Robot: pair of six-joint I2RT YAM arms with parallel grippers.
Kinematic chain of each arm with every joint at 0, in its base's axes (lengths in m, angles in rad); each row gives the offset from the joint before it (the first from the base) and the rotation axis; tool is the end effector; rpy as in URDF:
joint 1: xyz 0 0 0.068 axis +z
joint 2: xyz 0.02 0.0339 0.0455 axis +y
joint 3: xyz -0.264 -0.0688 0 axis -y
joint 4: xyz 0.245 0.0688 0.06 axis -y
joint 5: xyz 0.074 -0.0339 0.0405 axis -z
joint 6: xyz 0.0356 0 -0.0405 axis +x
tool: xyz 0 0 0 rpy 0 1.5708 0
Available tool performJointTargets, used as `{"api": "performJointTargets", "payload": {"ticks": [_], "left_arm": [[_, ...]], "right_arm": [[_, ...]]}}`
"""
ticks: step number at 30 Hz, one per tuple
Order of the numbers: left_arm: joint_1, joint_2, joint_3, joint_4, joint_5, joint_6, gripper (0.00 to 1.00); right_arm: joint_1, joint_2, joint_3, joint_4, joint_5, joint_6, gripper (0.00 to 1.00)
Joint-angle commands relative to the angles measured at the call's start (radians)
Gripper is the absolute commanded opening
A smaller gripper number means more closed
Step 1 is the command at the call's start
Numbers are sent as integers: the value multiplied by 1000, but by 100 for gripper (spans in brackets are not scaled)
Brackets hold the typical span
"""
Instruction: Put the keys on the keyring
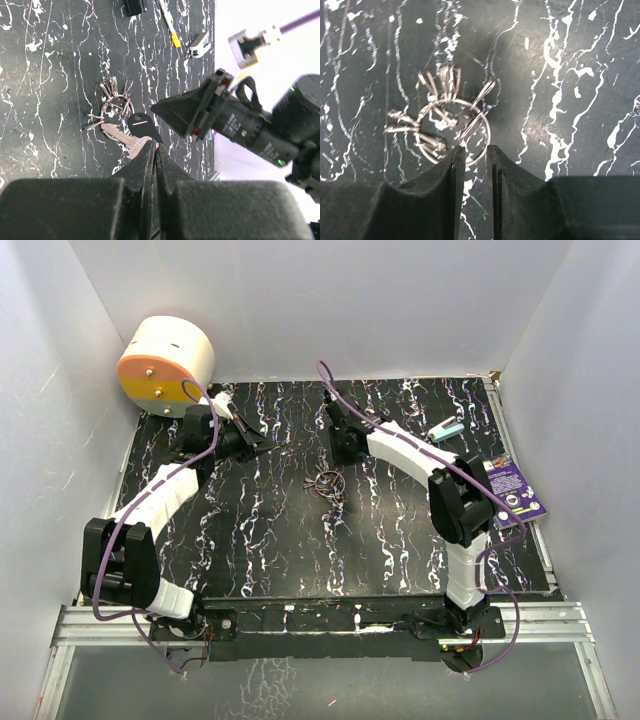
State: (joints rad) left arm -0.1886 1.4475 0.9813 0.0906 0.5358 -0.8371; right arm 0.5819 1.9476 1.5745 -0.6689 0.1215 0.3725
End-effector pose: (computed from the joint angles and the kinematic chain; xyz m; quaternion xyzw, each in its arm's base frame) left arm 0.3214 -0.0798 0.2806 -0.1128 0.8031 -0.4569 0.3654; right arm 0.3552 0.2285 0.2311 -0.0849 0.9599 0.0677 0.2586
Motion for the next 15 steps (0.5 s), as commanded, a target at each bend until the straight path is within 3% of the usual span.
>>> {"api": "performJointTargets", "payload": {"ticks": [1,5,15], "left_arm": [[9,-13,7,36,24,21,0],[12,-15,5,41,22,31,0],[21,-19,-6,61,22,44,0]], "right_arm": [[-44,57,100,-110,-29,27,31],[-41,71,91,-97,-94,8,33],[11,34,-10,-9,-67,-416,38]]}}
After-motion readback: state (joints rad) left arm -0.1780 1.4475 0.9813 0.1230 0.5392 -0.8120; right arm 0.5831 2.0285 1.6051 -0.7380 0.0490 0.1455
